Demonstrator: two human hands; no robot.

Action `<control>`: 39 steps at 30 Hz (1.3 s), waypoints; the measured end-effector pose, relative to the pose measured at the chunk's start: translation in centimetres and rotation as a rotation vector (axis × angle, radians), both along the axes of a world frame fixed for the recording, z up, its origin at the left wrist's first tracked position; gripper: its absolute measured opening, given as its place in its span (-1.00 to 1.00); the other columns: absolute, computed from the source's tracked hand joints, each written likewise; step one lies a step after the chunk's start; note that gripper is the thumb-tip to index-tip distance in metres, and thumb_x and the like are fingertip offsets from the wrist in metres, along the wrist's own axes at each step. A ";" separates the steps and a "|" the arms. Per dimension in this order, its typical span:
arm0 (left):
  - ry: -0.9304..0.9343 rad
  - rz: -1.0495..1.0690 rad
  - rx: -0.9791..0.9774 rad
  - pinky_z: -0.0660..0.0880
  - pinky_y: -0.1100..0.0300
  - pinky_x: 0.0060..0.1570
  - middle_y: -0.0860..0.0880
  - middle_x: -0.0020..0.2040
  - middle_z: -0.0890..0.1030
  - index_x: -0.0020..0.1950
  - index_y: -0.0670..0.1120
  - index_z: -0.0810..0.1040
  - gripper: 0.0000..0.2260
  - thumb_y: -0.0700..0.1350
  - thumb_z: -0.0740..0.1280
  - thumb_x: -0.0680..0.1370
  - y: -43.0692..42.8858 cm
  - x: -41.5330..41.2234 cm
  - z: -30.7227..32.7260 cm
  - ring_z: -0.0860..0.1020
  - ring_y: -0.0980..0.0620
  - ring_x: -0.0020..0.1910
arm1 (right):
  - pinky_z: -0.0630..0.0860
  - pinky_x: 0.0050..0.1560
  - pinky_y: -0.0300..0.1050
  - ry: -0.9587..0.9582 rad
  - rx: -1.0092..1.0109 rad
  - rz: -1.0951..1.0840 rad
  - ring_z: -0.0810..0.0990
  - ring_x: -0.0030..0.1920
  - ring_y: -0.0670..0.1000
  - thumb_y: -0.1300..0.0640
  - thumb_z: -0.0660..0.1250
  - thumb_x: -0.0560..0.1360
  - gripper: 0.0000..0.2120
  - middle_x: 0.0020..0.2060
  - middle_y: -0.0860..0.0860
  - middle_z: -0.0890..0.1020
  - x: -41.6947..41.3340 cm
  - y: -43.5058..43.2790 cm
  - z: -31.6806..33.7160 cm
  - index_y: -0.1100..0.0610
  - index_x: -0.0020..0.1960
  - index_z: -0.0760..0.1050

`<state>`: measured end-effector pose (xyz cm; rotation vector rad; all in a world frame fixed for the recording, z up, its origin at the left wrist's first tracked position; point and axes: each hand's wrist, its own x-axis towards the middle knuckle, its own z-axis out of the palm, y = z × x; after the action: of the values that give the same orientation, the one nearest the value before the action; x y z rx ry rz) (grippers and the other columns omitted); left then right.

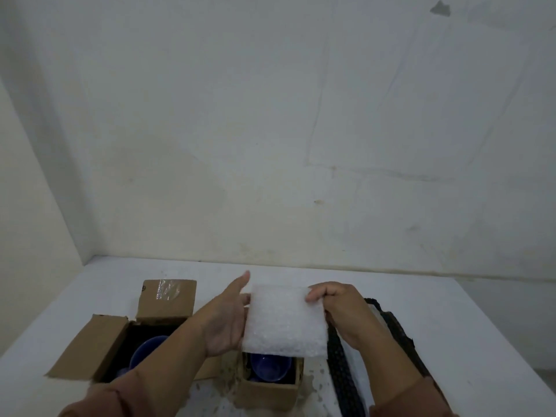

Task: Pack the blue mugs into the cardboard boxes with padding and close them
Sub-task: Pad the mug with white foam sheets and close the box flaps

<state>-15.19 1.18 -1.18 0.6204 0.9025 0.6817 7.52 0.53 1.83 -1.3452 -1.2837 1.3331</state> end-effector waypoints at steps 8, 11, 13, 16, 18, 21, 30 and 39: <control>0.324 -0.177 0.179 0.54 0.08 -0.19 -0.16 -0.05 0.67 -0.03 -0.13 0.66 -0.70 -0.38 0.24 0.39 0.9 -0.2 -0.6 0.60 -0.19 -0.07 | 0.53 0.06 0.03 0.077 -0.184 0.251 0.58 0.07 0.11 0.46 0.11 0.43 -0.62 0.10 0.16 0.64 0.5 -0.3 -0.3 0.18 -0.36 0.61; 0.446 -0.270 0.202 0.55 0.04 -0.08 -0.16 -0.02 0.63 -0.05 -0.09 0.63 -0.78 -0.32 0.32 0.39 1.0 -0.1 -0.3 0.57 -0.19 -0.03 | 0.49 -0.30 -0.24 -0.092 -0.224 0.321 0.55 -0.26 -0.05 0.45 0.21 0.41 -0.66 -0.18 0.09 0.63 -0.5 -0.5 -1.4 0.07 -0.33 0.58; 0.501 -0.222 0.195 0.57 0.04 -0.07 -0.16 0.09 0.58 0.08 -0.09 0.57 -0.75 -0.27 0.38 0.42 1.2 -0.1 -0.6 0.57 -0.17 0.02 | 0.43 -0.38 -0.28 -0.182 -0.228 0.316 0.50 -0.34 -0.08 0.47 0.21 0.39 -0.63 -0.30 0.02 0.54 -1.0 -0.5 -2.8 0.03 -0.33 0.56; 0.456 -0.047 0.103 0.59 -0.03 -0.07 -0.21 0.16 0.47 0.29 -0.09 0.39 -0.54 -0.31 0.39 0.43 1.3 -0.2 -1.4 0.52 -0.21 0.08 | 0.46 -0.37 -0.23 -0.232 -0.238 0.183 0.52 -0.28 -0.03 0.47 0.18 0.38 -0.65 -0.28 0.02 0.53 -1.3 -0.5 -4.7 0.05 -0.27 0.54; 0.542 -0.007 0.123 0.60 -0.02 -0.06 -0.25 0.17 0.46 0.39 -0.04 0.28 -0.39 -0.38 0.36 0.41 0.8 -0.1 -2.1 0.52 -0.21 0.07 | 0.49 -0.31 -0.18 -0.292 -0.238 0.114 0.52 -0.20 0.00 0.45 0.18 0.39 -0.66 -0.23 0.02 0.52 -1.7 -0.6 -5.9 0.04 -0.23 0.52; 0.854 -0.085 0.362 0.58 0.15 -0.15 -0.07 0.08 0.51 0.46 0.06 0.14 -0.27 -0.31 0.36 0.38 0.0 0.7 -3.0 0.55 -0.05 -0.04 | 0.46 -0.27 -0.25 -0.453 -0.194 0.104 0.48 -0.21 -0.07 0.40 0.18 0.42 -0.67 -0.22 -0.04 0.49 -2.4 -0.8 -7.1 -0.03 -0.23 0.48; 1.438 -0.170 1.120 0.44 0.17 0.06 -0.08 0.26 0.37 0.32 -0.03 0.34 -0.59 -0.14 0.31 0.49 -1.0 1.7 -6.4 0.41 -0.03 0.11 | 0.37 0.03 -0.15 -1.109 0.120 0.131 0.43 0.11 0.05 0.30 0.17 0.49 -0.66 0.13 0.03 0.52 -4.2 -1.6 -8.8 0.00 0.18 0.44; 1.640 -0.656 1.274 0.17 -0.05 0.36 -0.11 0.49 0.23 0.36 -0.04 0.35 -0.41 0.18 0.12 0.39 -1.1 0.1 -7.0 0.21 -0.11 0.41 | -0.08 0.44 0.19 -1.439 0.288 0.464 -0.09 0.52 0.09 0.13 0.24 0.51 -0.58 0.54 0.09 -0.04 -4.1 -1.1 -8.3 0.14 0.34 0.31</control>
<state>-15.10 0.08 -8.21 2.6986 1.5043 -0.1274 3.39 -0.58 -6.49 -1.8785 -2.7014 0.1756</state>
